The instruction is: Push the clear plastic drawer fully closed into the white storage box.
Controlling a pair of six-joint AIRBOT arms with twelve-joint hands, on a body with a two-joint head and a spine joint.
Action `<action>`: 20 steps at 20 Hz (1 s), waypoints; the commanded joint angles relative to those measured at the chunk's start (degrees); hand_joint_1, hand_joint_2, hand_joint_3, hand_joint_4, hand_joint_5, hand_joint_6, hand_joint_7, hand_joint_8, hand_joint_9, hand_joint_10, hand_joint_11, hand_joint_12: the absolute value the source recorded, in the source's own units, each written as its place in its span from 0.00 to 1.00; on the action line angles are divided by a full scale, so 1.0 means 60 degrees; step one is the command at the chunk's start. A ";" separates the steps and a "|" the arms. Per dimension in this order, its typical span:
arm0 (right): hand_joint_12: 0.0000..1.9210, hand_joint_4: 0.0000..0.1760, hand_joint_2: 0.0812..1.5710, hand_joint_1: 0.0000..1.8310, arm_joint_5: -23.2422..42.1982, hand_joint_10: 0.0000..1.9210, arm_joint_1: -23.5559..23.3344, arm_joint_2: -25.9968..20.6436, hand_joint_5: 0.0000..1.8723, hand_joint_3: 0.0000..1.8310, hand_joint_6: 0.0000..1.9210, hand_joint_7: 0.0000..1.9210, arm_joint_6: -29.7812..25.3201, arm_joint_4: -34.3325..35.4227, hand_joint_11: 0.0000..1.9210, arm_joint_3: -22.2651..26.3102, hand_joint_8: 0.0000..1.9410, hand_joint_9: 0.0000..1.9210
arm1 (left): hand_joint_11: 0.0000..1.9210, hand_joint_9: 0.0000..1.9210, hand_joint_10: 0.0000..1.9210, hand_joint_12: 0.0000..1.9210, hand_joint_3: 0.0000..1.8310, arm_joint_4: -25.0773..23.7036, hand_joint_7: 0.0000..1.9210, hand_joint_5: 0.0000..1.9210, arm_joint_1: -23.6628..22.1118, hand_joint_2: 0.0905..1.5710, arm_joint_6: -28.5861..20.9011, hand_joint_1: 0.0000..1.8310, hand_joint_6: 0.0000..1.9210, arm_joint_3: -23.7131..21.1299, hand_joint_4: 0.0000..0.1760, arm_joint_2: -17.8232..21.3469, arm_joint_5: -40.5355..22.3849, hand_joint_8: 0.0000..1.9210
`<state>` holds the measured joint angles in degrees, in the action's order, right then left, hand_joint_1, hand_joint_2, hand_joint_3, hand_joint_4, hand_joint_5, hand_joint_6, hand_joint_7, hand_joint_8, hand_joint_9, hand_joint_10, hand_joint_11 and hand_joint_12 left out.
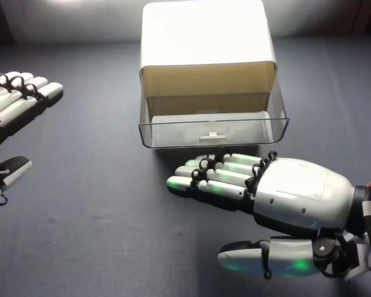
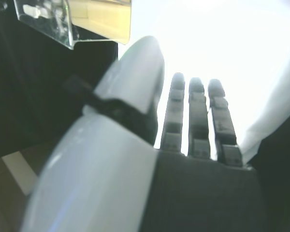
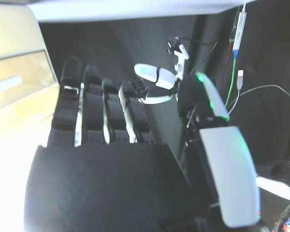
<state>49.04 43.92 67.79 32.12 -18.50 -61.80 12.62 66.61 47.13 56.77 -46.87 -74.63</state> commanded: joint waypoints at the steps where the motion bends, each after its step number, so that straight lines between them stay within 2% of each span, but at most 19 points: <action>1: 0.00 0.00 0.88 0.19 0.1114 0.00 -0.0116 0.0005 0.00 0.00 0.00 0.00 -0.0057 0.0114 0.00 -0.0007 0.00 0.00 | 0.00 0.00 0.00 0.00 0.01 0.0122 0.00 0.00 -0.0018 0.96 0.0028 0.47 0.00 -0.0003 0.08 0.0079 -0.1292 0.00; 2: 0.00 0.00 0.89 0.19 0.1114 0.00 -0.0164 0.0003 0.00 0.00 0.00 0.00 -0.0048 0.0089 0.00 -0.0022 0.00 0.00 | 0.00 0.00 0.00 0.00 0.01 0.0147 0.00 0.00 0.0003 0.96 0.0028 0.47 0.00 -0.0005 0.06 0.0078 -0.1319 0.00; 4: 0.00 0.00 0.88 0.20 0.1115 0.00 -0.0215 -0.0007 0.00 0.00 0.00 0.00 -0.0025 0.0088 0.00 -0.0040 0.00 0.00 | 0.00 0.00 0.00 0.00 0.01 0.0177 0.00 0.00 0.0027 0.96 0.0029 0.38 0.00 -0.0007 0.11 0.0076 -0.1346 0.00; 5: 0.00 0.00 0.89 0.20 0.1116 0.00 -0.0230 -0.0012 0.00 0.00 0.00 0.00 -0.0007 0.0080 0.00 -0.0036 0.00 0.00 | 0.00 0.00 0.00 0.00 0.01 0.0201 0.00 0.00 0.0038 0.96 0.0029 0.34 0.00 -0.0007 0.07 0.0076 -0.1368 0.00; 10: 0.00 0.00 0.90 0.16 0.0992 0.00 -0.0404 -0.0071 0.00 0.00 0.00 0.00 0.0121 -0.0068 0.00 -0.0037 0.00 0.00 | 0.00 0.00 0.00 0.00 0.00 0.0285 0.00 0.00 0.0112 0.96 0.0029 0.32 0.00 -0.0019 0.05 0.0078 -0.1457 0.00; 13: 0.00 0.00 0.90 0.17 0.0931 0.00 -0.0560 -0.0085 0.00 0.00 0.00 0.00 0.0279 -0.0124 0.00 -0.0035 0.00 0.00 | 0.00 0.00 0.00 0.00 0.01 0.0300 0.00 0.00 0.0138 0.98 0.0030 0.25 0.00 -0.0022 0.07 0.0078 -0.1494 0.00; 16: 0.00 0.00 0.89 0.19 0.0920 0.00 -0.0727 -0.0161 0.02 0.00 0.01 0.00 0.0443 -0.0131 0.00 -0.0036 0.00 0.00 | 0.00 0.00 0.00 0.00 0.00 0.0309 0.00 0.00 0.0149 0.98 0.0030 0.33 0.00 -0.0024 0.10 0.0076 -0.1517 0.00; 18: 0.00 0.00 0.89 0.19 0.0865 0.00 -0.0811 -0.0201 0.00 0.00 0.00 0.00 0.0587 -0.0081 0.00 -0.0042 0.00 0.00 | 0.00 0.00 0.00 0.00 0.00 0.0314 0.00 0.00 0.0150 0.98 0.0030 0.35 0.00 -0.0025 0.00 0.0073 -0.1540 0.00; 20: 0.00 0.00 0.88 0.24 0.0776 0.00 -0.0900 -0.0209 0.00 0.00 0.00 0.00 0.0729 -0.0005 0.00 -0.0086 0.00 0.00 | 0.00 0.00 0.00 0.00 0.00 0.0315 0.00 0.00 0.0154 0.98 0.0030 0.35 0.00 -0.0026 0.00 0.0073 -0.1554 0.00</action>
<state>46.22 39.51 66.67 36.27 -20.36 -62.28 13.93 67.75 47.29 56.60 -46.87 -76.73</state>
